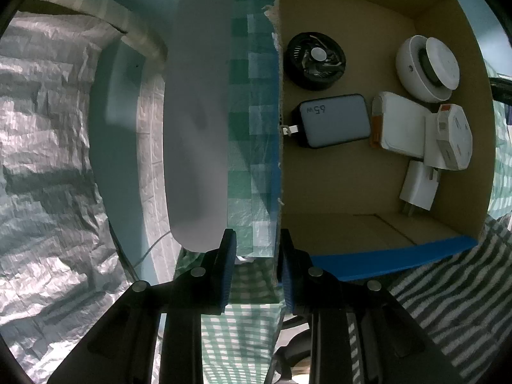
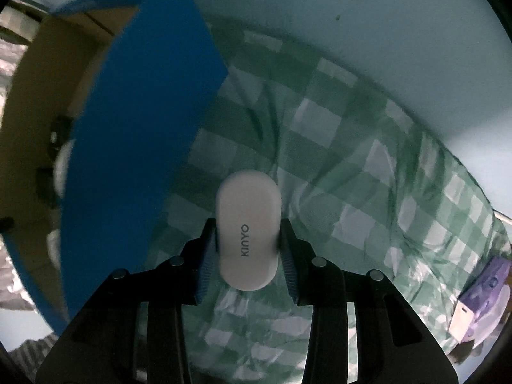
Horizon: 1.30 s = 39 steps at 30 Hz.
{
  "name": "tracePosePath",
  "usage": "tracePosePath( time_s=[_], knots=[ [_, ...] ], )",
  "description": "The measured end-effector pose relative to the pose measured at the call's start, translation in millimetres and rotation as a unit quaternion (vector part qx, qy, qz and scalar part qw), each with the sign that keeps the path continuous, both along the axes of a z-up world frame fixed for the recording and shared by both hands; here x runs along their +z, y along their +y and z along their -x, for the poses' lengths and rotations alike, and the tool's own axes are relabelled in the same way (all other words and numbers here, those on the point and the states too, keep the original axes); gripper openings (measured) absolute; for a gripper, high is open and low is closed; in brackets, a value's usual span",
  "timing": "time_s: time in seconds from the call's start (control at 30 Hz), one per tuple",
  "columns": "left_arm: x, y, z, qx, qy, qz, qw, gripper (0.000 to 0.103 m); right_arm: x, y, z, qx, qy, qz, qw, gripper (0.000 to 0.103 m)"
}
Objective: Organize rigid objects
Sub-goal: 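Carry the KINYO power bank into the box and open the right gripper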
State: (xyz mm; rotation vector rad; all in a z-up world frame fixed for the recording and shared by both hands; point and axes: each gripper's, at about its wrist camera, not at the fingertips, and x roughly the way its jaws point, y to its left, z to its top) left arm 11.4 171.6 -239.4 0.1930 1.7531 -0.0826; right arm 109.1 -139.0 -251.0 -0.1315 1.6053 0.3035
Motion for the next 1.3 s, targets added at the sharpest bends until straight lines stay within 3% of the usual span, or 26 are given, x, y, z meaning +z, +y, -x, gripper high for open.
tracePosePath(
  time_s=[0.4, 0.6, 0.87, 1.3],
  knots=[
    [-1.2, -3.0, -1.6, -0.011, 0.0, 0.001, 0.9999, 0.026, 77.1, 5.9, 15.9, 0.016, -0.037, -0.034, 0.999, 0.036],
    [-0.2, -1.7, -0.9, -0.011, -0.003, 0.003, 0.9999, 0.026, 108.7, 30.0, 8.5, 0.038, -0.059, -0.047, 0.996, 0.036],
    [0.5, -0.6, -1.0, -0.01, -0.004, 0.005, 0.9999, 0.026, 111.9, 75.4, 0.4, 0.077, -0.068, -0.061, 0.993, 0.036],
    [0.1, -0.3, -1.5, -0.008, -0.004, 0.006, 0.9999, 0.026, 70.4, 128.9, 21.6, 0.141, -0.03, -0.045, 0.988, 0.036]
  ],
)
